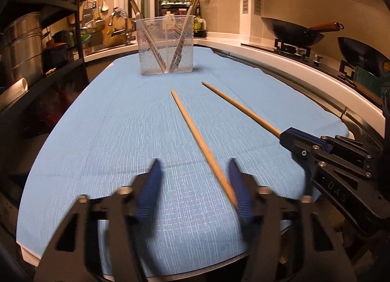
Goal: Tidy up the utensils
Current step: 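Grasp one chopstick with the right tool while the left tool grasps the other, then lift both chopsticks and carry both tools over the clear container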
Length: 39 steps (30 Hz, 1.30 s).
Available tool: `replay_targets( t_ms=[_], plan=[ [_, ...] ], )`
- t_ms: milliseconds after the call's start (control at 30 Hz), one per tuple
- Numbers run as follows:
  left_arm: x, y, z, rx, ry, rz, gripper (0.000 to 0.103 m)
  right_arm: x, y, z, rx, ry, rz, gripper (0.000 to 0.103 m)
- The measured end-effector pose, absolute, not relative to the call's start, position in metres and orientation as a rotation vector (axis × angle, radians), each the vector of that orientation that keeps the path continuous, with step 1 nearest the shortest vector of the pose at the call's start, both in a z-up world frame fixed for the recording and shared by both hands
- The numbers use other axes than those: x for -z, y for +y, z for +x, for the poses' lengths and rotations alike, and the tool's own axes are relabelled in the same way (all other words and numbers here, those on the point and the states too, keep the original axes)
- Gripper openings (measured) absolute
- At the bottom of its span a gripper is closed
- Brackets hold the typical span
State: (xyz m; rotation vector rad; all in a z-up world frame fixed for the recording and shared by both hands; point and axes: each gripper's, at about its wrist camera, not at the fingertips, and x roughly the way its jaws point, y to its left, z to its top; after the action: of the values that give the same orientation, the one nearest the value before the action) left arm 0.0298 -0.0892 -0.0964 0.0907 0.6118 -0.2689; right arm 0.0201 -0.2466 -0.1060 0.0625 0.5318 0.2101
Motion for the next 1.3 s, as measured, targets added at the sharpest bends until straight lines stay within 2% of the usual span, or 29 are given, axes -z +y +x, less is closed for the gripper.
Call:
replay_targets(
  t_ms=[33, 67, 100, 267, 333, 400, 533, 633, 667, 700, 733, 767, 833, 867, 1000, 1300],
  plan=[
    [0.096, -0.087, 0.031, 0.287, 0.618, 0.083, 0.022, 0.106, -0.244, 0.021, -0.211, 0.532, 0.06, 0.007],
    [0.096, -0.082, 0.032, 0.296, 0.625, 0.066, 0.008, 0.106, -0.242, 0.022, -0.212, 0.531, 0.059, 0.007],
    [0.095, -0.076, 0.035, 0.297, 0.633, 0.039, 0.006, 0.106, -0.238, 0.023, -0.215, 0.529, 0.059, 0.007],
    [0.097, -0.059, 0.037, 0.305, 0.642, -0.012, 0.006, 0.107, -0.232, 0.022, -0.213, 0.511, 0.049, 0.008],
    [0.098, -0.059, 0.036, 0.303, 0.632, -0.001, 0.006, 0.108, -0.232, 0.019, -0.196, 0.496, 0.044, 0.015],
    [0.099, -0.06, 0.033, 0.293, 0.62, 0.017, 0.007, 0.109, -0.232, 0.015, -0.205, 0.486, 0.048, 0.029],
    [0.1, -0.065, 0.028, 0.285, 0.598, 0.058, 0.011, 0.111, -0.23, 0.008, -0.192, 0.46, 0.022, 0.032],
    [0.102, -0.068, 0.024, 0.248, 0.565, 0.108, 0.025, 0.113, -0.232, 0.005, -0.191, 0.442, 0.026, 0.031],
    [0.102, -0.065, 0.023, 0.234, 0.557, 0.105, 0.034, 0.113, -0.23, 0.005, -0.186, 0.434, 0.01, 0.03],
    [0.103, -0.062, 0.024, 0.222, 0.55, 0.092, 0.039, 0.114, -0.228, 0.004, -0.188, 0.425, -0.008, 0.023],
    [0.103, -0.059, 0.024, 0.227, 0.547, 0.074, 0.039, 0.114, -0.225, 0.003, -0.199, 0.42, -0.02, 0.019],
    [0.103, -0.057, 0.025, 0.233, 0.543, 0.065, 0.039, 0.114, -0.222, 0.002, -0.205, 0.418, -0.032, 0.011],
    [0.102, -0.058, 0.026, 0.277, 0.546, 0.074, 0.024, 0.112, -0.217, 0.002, -0.206, 0.425, -0.057, 0.007],
    [0.101, -0.06, 0.027, 0.298, 0.553, 0.082, 0.006, 0.111, -0.216, 0.003, -0.212, 0.433, -0.059, 0.006],
    [0.092, -0.058, 0.031, 0.316, 0.586, 0.062, 0.006, 0.104, -0.218, 0.006, -0.21, 0.46, -0.061, 0.006],
    [0.034, -0.051, 0.016, 0.349, 0.456, 0.083, 0.006, 0.057, -0.22, 0.001, -0.202, 0.374, -0.047, 0.006]
  ],
)
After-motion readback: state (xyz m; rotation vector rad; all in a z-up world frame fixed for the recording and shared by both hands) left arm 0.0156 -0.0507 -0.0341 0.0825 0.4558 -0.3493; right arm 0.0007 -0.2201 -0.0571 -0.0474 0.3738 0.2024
